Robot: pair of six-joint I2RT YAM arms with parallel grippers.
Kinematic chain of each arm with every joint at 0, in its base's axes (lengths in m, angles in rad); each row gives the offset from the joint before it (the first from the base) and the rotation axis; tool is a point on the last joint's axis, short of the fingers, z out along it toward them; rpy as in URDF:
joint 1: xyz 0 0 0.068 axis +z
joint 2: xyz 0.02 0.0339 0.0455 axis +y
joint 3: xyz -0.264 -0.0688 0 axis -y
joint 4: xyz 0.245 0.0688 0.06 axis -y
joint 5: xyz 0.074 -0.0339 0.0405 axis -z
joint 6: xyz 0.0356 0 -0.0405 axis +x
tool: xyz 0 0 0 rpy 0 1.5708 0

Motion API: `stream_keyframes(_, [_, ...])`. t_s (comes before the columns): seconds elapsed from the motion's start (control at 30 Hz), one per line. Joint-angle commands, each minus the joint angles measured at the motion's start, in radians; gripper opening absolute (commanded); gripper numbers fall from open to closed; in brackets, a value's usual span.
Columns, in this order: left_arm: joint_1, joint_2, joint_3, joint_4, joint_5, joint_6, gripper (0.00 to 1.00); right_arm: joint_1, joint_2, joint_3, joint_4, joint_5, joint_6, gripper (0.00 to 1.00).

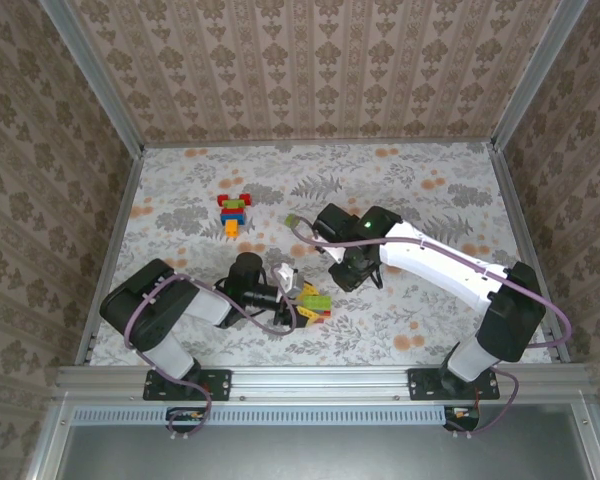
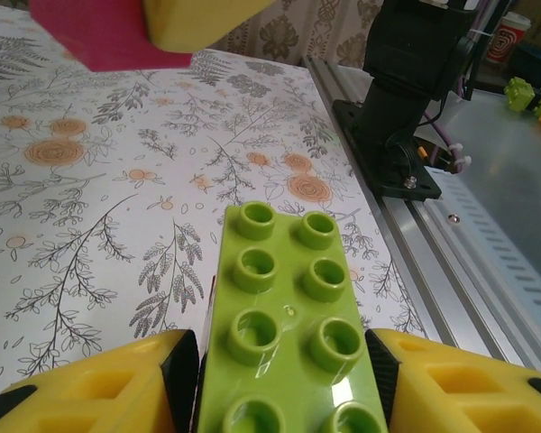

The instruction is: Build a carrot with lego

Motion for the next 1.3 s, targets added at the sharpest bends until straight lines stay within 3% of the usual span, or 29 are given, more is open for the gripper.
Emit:
stream_keyframes(0.0, [-0.006, 0.02, 0.022, -0.006, 0.029, 0.031, 0.51, 0.016, -0.006, 0.026, -0.065, 0.026, -0.037, 0.29])
stream_keyframes(0.37, [-0.007, 0.04, 0.045, -0.032, 0.028, 0.052, 0.36, 0.079, -0.055, 0.011, -0.083, 0.045, -0.132, 0.29])
stream_keyframes(0.6, [-0.023, 0.008, 0.031, -0.1, -0.077, 0.103, 0.32, 0.103, -0.079, -0.01, -0.047, 0.04, -0.187, 0.29])
stream_keyframes(0.83, [-0.087, -0.02, 0.016, -0.145, -0.352, 0.158, 0.24, 0.103, 0.063, 0.11, -0.151, 0.054, 0.055, 0.25])
stream_keyframes(1.27, [-0.096, -0.001, 0.019, -0.137, -0.378, 0.168, 0.2, 0.105, -0.028, 0.012, -0.015, 0.024, 0.469, 0.22])
